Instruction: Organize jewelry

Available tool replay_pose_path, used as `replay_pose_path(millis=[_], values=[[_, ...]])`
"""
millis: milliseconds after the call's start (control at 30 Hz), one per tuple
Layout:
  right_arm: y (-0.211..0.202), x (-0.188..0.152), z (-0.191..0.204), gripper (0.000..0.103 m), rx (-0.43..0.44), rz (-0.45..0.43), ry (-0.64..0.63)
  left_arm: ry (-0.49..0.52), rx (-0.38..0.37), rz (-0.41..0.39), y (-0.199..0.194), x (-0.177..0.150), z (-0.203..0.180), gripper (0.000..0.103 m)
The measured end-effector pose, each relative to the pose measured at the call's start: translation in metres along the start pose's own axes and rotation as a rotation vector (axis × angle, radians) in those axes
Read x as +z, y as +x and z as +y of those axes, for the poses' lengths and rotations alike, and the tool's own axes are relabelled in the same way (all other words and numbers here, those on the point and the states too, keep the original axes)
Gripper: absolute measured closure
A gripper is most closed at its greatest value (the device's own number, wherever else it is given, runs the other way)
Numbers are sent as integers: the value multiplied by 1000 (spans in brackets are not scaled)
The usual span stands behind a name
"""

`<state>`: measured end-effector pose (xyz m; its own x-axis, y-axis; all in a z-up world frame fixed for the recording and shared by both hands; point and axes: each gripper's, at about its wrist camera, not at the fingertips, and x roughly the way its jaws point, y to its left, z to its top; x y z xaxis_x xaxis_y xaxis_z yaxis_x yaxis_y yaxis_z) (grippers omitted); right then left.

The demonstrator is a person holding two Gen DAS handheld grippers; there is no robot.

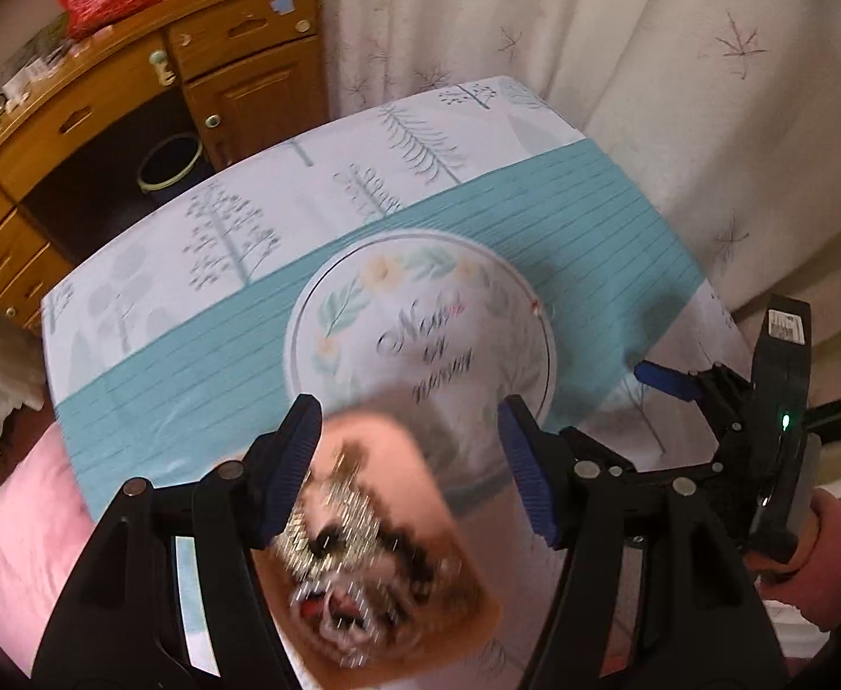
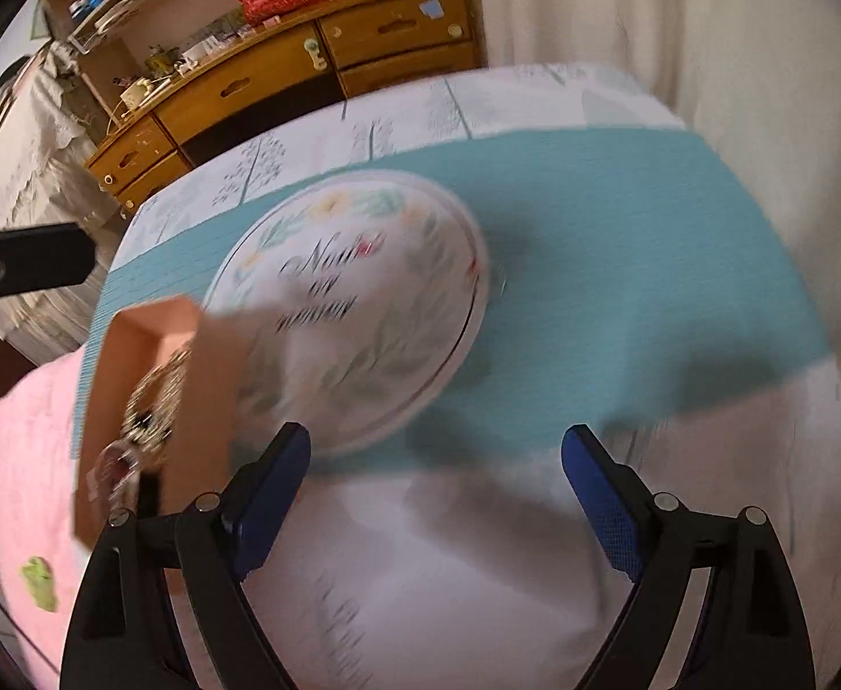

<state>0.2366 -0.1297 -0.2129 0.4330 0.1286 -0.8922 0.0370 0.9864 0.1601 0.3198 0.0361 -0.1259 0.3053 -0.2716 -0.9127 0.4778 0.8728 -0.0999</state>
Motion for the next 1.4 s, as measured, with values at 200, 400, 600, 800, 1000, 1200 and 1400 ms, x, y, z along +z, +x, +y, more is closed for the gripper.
replay_pose_path(millis=[200, 400, 600, 800, 1000, 1200, 1400], values=[[24, 24, -10, 13, -36, -92, -153, -29, -17, 21, 52, 34, -13, 42], [48, 36, -4, 36, -55, -154, -255, -84, -19, 72, 105, 53, -19, 43], [73, 49, -10, 52, -47, -172, -237, -96, 30, 123, 141, 56, -22, 49], [80, 54, -16, 69, -38, -192, -239, -85, 78, 131, 159, 55, -26, 57], [82, 60, -19, 70, -32, -150, -237, -93, 84, 146, 162, 61, -31, 70], [80, 57, -9, 87, -36, -138, -252, -144, 47, 124, 160, 58, -34, 86], [79, 62, -12, 88, -11, -104, -220, -234, -32, 117, 161, 55, -28, 96]])
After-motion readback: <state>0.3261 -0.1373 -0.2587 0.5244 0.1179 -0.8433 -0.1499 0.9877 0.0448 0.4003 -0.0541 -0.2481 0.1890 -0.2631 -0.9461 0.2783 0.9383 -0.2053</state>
